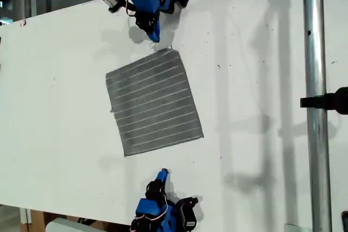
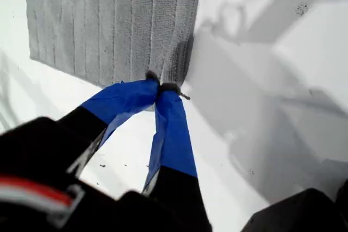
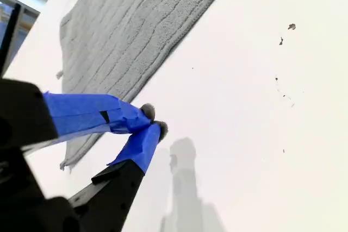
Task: Grasp corners of a towel and fold twice.
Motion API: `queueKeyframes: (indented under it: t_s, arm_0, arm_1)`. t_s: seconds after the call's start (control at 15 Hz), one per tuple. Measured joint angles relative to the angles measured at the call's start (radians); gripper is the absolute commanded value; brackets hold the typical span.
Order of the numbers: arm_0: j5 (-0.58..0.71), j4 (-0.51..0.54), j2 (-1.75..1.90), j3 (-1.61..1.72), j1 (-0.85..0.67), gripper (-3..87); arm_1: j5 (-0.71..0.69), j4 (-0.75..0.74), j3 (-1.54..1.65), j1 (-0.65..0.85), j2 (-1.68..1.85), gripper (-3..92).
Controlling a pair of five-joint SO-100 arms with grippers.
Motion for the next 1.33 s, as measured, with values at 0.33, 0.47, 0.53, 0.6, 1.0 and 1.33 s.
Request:
queueKeyframes:
  t_s: [0.33,0.47,0.53,0.6,1.0,1.33]
  arm_0:
    - [0.0,0.0,0.0,0.0,-0.011,-0.7]
    - [0.0,0.0,0.0,0.0,-0.014,-0.7]
    - [0.0,0.0,0.0,0.0,-0.014,-0.7]
    - [0.0,0.0,0.0,0.0,-0.014,-0.7]
    - [0.0,0.0,0.0,0.0,-0.014,-0.7]
    - [-0.002,0.0,0.0,0.0,-0.014,-0.7]
  arm_1:
    - [-0.273,0.124,-0.618,0.032,-0.6,-0.3]
    - [-0.479,0.296,-1.029,-0.003,-0.93,-0.3]
    - [-0.581,0.36,-1.212,-0.069,-1.055,-0.3]
    - [-0.661,0.408,-1.342,-0.14,-1.126,-0.1]
    - [-0.801,0.425,-1.333,-0.403,-1.198,41.0]
    - [-0.811,0.327,-1.163,-0.324,-1.408,39.3]
